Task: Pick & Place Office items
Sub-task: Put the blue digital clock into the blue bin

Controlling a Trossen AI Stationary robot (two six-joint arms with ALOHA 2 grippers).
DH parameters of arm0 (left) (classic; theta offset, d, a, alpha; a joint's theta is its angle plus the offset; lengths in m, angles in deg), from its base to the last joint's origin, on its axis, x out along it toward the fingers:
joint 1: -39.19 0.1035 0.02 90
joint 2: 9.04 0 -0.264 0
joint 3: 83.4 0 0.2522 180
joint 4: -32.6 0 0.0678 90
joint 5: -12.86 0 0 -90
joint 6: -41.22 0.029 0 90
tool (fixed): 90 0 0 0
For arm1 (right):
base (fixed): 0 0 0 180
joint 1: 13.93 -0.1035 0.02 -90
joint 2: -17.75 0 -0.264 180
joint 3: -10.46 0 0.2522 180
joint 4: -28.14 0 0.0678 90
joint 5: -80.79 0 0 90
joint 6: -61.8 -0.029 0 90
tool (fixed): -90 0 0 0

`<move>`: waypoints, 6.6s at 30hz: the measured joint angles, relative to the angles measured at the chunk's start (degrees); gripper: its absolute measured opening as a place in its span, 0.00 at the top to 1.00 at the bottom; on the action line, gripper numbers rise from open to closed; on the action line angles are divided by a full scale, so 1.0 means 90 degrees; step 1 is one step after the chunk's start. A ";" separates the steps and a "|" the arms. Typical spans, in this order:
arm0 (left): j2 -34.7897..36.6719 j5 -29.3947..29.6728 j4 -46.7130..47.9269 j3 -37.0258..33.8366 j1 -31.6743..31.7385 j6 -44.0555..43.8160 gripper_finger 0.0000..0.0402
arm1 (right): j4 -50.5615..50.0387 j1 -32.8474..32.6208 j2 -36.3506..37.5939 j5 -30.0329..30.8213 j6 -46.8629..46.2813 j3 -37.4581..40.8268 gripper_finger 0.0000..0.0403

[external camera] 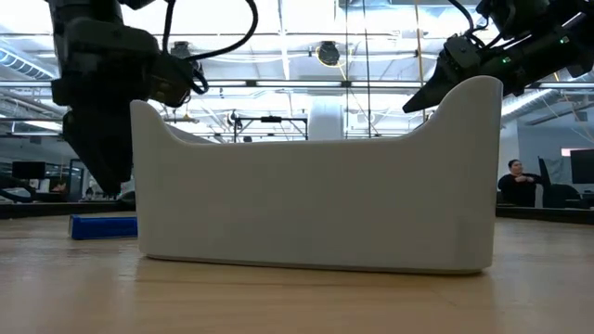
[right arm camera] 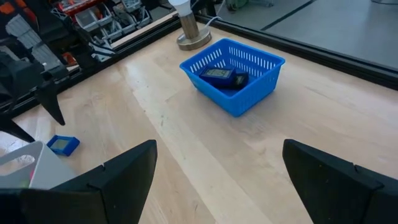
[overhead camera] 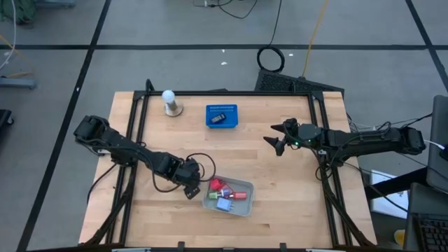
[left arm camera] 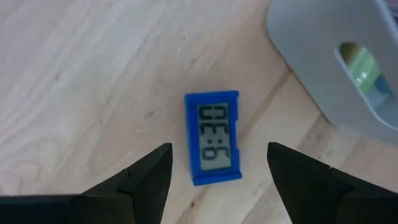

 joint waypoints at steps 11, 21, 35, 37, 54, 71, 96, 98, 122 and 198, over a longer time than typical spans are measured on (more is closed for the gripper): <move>-0.0001 0.0457 -0.0043 -0.0045 0.0111 -0.0226 0.30 | 0.0000 0.0000 0.0000 0.0000 0.0041 0.0000 0.16; -0.0001 0.0360 -0.0112 -0.0360 0.0106 -0.0777 0.30 | 0.0002 0.0000 0.0000 -0.0002 0.0135 0.0000 0.16; -0.0018 0.0184 -0.0453 -0.0360 -0.0163 -0.1099 0.30 | 0.0002 0.0000 0.0000 0.0002 0.0254 0.0000 0.16; -0.0109 0.0167 -0.0467 -0.0357 -0.0162 -0.1105 0.30 | 0.0002 0.0000 0.0000 0.0002 0.0254 0.0000 0.16; -0.0922 0.0369 -0.0234 0.0073 -0.0170 -0.0754 0.30 | -0.0043 0.0002 -0.0005 -0.0010 0.0220 0.0146 0.16; -0.1381 0.0559 -0.0155 0.0101 -0.0113 -0.0486 0.48 | 0.0007 0.0002 -0.0002 -0.0175 -0.0366 0.0449 0.16; -0.0963 0.0638 -0.0026 0.0056 -0.0130 -0.0490 0.67 | 0.0005 -0.0001 -0.0004 -0.0178 -0.0619 0.0449 0.16; -0.0932 0.0726 0.0029 0.0053 -0.0112 -0.0437 0.67 | 0.0002 -0.0005 -0.0005 -0.0180 -0.0734 0.0450 0.16; 0.0841 0.0007 -0.1073 0.0065 0.1194 0.0674 0.67 | 0.1246 -0.0461 -0.0005 -0.0340 0.1658 0.0454 0.16; 0.0074 -0.7210 -0.1470 0.1765 0.3193 0.3386 0.67 | -0.0480 -0.0583 -0.3349 -0.3312 0.4091 -0.4447 0.16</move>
